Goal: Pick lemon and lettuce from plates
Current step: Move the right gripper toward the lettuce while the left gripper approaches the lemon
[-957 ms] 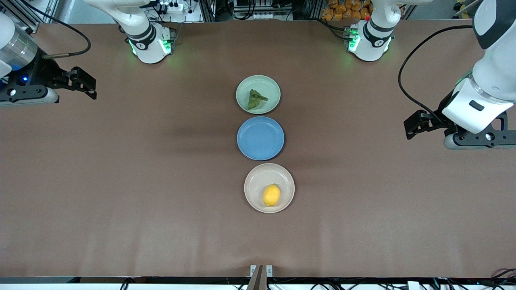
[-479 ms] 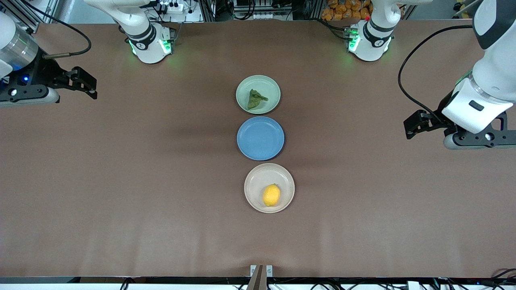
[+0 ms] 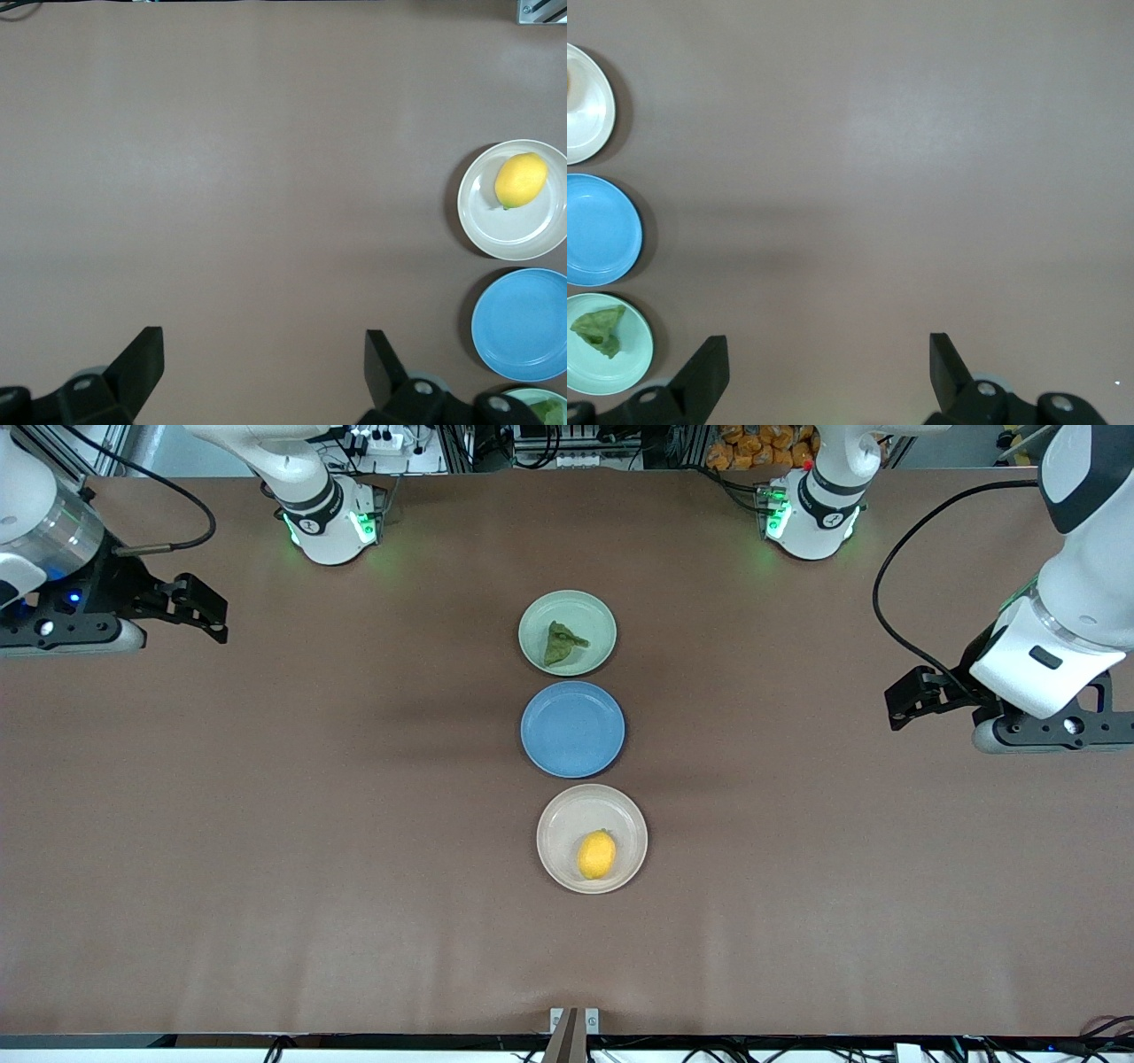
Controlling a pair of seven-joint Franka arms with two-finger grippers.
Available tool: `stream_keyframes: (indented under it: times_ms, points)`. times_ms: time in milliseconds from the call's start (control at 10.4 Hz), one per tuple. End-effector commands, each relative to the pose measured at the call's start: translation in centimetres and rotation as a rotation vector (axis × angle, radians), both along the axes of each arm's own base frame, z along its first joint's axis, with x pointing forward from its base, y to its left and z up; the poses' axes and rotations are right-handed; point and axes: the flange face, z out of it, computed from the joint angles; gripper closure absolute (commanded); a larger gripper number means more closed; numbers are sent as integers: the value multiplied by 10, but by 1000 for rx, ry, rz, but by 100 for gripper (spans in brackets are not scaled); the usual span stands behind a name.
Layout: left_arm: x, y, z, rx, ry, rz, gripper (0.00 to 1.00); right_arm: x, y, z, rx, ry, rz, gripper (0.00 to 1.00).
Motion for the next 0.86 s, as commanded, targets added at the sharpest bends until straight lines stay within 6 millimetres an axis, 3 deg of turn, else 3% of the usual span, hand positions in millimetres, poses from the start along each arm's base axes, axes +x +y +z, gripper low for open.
stream_keyframes:
  times_ms: [0,96,383,574,766]
  points:
    - [-5,0,3,-17,10,-12,0,-4,14,-2,8,14,-13,0]
    - [-5,1,3,-18,11,-13,0,-6,20,-6,6,26,-4,0]
    - [-4,0,2,-17,12,-29,0,-23,83,-19,-12,50,-14,0]
    - [-5,0,2,-17,14,-32,0,-31,109,-28,-23,62,-37,0]
    - [-6,-6,1,-18,14,-39,0,-44,151,-48,-36,81,-51,0]
